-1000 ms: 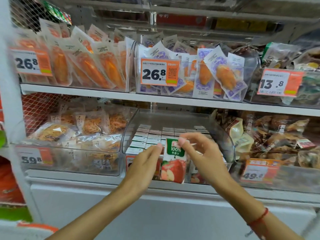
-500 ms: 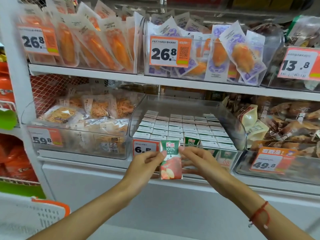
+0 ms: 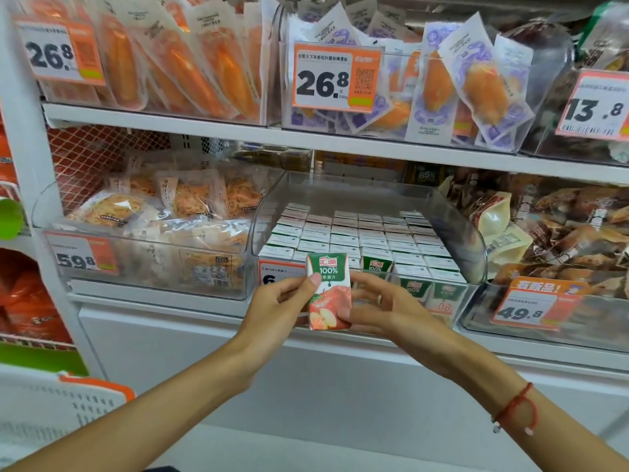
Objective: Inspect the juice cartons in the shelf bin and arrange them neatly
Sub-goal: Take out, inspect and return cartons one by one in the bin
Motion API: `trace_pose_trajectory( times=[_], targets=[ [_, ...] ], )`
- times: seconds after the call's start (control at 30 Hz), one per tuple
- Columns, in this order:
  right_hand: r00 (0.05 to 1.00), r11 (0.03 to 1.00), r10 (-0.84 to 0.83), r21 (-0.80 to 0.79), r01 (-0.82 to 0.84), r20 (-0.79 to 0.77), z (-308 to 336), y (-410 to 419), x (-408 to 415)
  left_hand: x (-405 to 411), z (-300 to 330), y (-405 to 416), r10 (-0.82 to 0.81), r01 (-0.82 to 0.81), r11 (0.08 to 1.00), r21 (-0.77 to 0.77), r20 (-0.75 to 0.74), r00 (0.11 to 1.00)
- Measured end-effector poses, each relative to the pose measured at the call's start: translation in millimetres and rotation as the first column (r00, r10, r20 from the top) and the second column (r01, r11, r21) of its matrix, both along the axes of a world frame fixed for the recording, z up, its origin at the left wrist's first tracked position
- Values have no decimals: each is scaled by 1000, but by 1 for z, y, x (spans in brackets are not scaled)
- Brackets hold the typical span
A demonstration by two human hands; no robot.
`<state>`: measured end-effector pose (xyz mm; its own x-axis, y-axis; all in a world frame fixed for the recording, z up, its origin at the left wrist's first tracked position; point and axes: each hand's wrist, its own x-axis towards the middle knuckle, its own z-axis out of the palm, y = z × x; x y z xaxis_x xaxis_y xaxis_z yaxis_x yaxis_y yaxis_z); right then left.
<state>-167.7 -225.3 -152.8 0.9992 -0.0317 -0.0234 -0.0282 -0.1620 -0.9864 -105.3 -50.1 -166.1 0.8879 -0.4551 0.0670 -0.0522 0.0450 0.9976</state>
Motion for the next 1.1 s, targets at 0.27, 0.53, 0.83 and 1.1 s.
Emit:
trace_pose_trajectory(
  times=[0.27,0.53,0.83,1.1],
  targets=[
    [999,991,-19,-134,25,49,0,0,-1,1,1,2,-21,21,1000,-4,13,1000],
    [997,994,-56,-94,61,50,-1,0,-3,2,2,3,-59,59,997,-43,-2,998],
    [986,981,-166,-104,165,6,4,3,-1,1,1,4,-132,129,991,-32,-75,988],
    [999,997,-38,-72,40,24,4,0,-3,2,3,4,-104,97,992,-86,-77,992]
  ],
)
